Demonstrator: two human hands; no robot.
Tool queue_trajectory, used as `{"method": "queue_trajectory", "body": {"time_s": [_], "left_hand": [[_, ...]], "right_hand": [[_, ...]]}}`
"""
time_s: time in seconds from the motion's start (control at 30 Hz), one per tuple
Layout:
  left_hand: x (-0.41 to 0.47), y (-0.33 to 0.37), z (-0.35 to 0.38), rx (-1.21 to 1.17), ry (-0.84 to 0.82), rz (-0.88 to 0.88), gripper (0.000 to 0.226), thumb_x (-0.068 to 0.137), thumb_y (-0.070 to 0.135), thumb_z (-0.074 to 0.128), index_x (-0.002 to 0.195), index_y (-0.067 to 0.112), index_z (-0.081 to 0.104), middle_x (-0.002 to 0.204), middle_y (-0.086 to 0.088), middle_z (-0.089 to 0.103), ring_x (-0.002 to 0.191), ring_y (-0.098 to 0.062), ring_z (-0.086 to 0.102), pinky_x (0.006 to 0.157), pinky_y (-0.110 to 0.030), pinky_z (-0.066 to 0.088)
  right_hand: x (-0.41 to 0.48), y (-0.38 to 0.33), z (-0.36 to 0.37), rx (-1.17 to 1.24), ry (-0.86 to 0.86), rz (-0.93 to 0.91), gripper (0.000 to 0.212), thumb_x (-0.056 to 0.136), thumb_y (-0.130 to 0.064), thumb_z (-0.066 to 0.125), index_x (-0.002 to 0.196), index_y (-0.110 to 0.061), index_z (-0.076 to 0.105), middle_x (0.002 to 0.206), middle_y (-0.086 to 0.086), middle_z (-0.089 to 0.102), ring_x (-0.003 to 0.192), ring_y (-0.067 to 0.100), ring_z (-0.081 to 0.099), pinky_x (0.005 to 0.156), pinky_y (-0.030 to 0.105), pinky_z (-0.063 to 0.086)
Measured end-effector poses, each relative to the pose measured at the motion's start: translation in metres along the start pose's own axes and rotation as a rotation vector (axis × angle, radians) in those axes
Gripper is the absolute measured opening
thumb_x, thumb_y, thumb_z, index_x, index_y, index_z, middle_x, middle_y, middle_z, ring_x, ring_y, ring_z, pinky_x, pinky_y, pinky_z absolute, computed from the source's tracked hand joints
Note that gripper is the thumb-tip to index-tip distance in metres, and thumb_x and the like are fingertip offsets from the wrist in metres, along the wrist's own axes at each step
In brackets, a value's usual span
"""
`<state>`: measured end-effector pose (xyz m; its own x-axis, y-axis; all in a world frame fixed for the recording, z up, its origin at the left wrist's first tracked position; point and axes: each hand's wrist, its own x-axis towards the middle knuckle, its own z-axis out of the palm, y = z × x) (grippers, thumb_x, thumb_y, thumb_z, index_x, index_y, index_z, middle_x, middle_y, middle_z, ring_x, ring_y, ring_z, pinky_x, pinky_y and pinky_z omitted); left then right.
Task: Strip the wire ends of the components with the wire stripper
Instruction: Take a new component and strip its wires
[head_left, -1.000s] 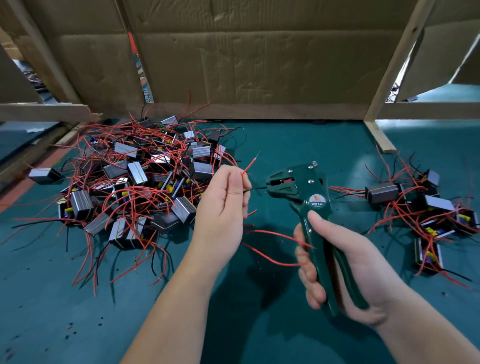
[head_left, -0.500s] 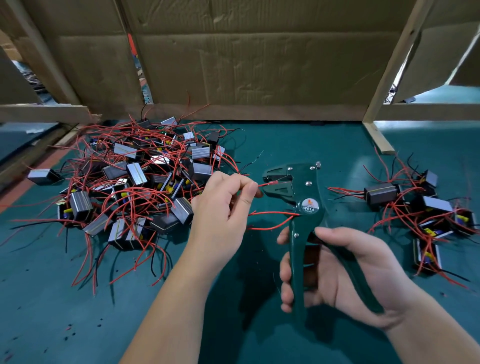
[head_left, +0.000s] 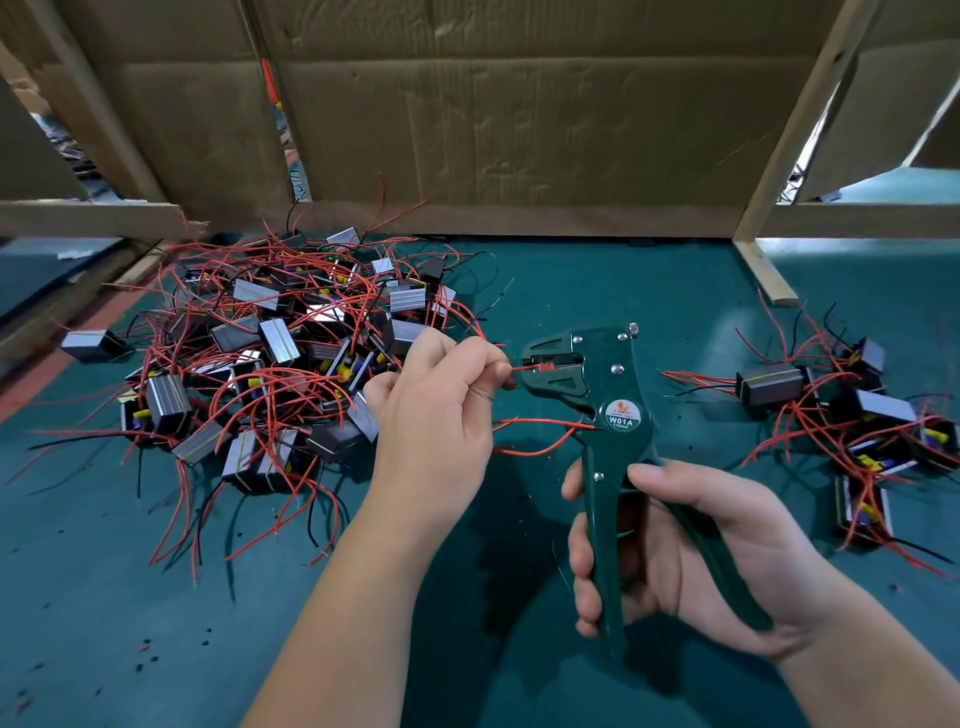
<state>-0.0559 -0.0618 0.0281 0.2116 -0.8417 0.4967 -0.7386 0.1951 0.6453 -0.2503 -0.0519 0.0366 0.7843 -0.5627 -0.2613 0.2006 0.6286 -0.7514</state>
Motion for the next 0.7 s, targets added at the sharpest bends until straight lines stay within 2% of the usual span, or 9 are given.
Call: {"method": "queue_trajectory", "body": {"time_s": [0.1,0.17,0.23,0.3,0.37,0.43,0.53,0.7], "left_hand": [[-0.0005,0.0008,0.0003,0.029,0.006,0.010,0.020,0.098,0.024,0.047,0.085,0.028,0.062,0.078,0.006,0.040,0.081,-0.005,0.042,0.076,-0.027,0.019],[-0.0007,0.0007,0.0002,0.042,0.016,0.009,0.021,0.098,0.025,0.047,0.085,0.027,0.062,0.077,0.006,0.039,0.080,-0.006,0.041,0.072,-0.028,0.016],[-0.0006,0.0005,-0.0002,0.026,0.024,0.001,0.023,0.098,0.027,0.045,0.084,0.027,0.062,0.078,0.006,0.040,0.078,-0.007,0.041,0.076,-0.029,0.019],[-0.0002,0.0008,-0.0010,0.013,0.028,-0.008,0.024,0.098,0.030,0.043,0.082,0.029,0.061,0.079,0.006,0.043,0.079,-0.006,0.043,0.086,-0.020,0.019],[0.0000,0.0017,-0.0010,0.013,0.028,-0.011,0.024,0.097,0.030,0.042,0.081,0.031,0.059,0.080,0.006,0.044,0.082,-0.004,0.044,0.088,-0.015,0.016],[-0.0005,0.0019,-0.0007,0.012,0.028,-0.007,0.023,0.098,0.030,0.042,0.081,0.032,0.058,0.079,0.007,0.043,0.084,-0.003,0.043,0.088,-0.017,0.017],[-0.0007,0.0007,-0.0001,0.031,0.024,0.008,0.024,0.099,0.029,0.044,0.081,0.031,0.059,0.076,0.009,0.037,0.083,-0.002,0.041,0.077,-0.030,0.020],[-0.0003,0.0017,-0.0004,0.014,0.038,-0.006,0.023,0.099,0.023,0.049,0.081,0.031,0.059,0.077,0.009,0.039,0.084,-0.002,0.043,0.074,-0.029,0.018]], "right_hand": [[0.0002,0.0002,0.0001,-0.007,0.005,-0.003,0.049,0.061,-0.039,0.082,0.098,-0.010,0.068,0.081,0.023,0.062,0.068,0.038,0.063,0.069,0.050,0.053],[0.0007,0.0009,0.0006,-0.005,0.008,-0.006,0.051,0.060,-0.039,0.082,0.098,-0.009,0.069,0.081,0.024,0.062,0.068,0.038,0.063,0.069,0.050,0.053],[0.0012,0.0013,0.0009,0.016,0.004,-0.021,0.053,0.059,-0.038,0.083,0.099,-0.007,0.068,0.083,0.026,0.062,0.069,0.039,0.063,0.069,0.052,0.052],[0.0015,0.0004,0.0013,0.037,-0.001,-0.036,0.056,0.058,-0.038,0.083,0.101,-0.005,0.068,0.085,0.027,0.061,0.071,0.040,0.062,0.070,0.053,0.051],[0.0011,-0.0008,0.0011,0.038,-0.008,-0.041,0.057,0.058,-0.038,0.083,0.101,-0.004,0.068,0.085,0.027,0.061,0.071,0.040,0.062,0.071,0.053,0.052],[-0.0002,-0.0013,0.0007,0.024,-0.018,-0.040,0.055,0.059,-0.038,0.082,0.101,-0.006,0.068,0.084,0.027,0.061,0.071,0.040,0.063,0.070,0.052,0.052],[-0.0019,-0.0010,0.0011,-0.013,-0.028,-0.046,0.049,0.062,-0.037,0.081,0.100,-0.008,0.068,0.082,0.025,0.062,0.069,0.040,0.063,0.068,0.051,0.052],[-0.0015,-0.0011,0.0028,-0.029,0.028,-0.062,0.050,0.060,-0.035,0.084,0.097,-0.007,0.067,0.078,0.027,0.061,0.064,0.039,0.063,0.065,0.050,0.052]]}}
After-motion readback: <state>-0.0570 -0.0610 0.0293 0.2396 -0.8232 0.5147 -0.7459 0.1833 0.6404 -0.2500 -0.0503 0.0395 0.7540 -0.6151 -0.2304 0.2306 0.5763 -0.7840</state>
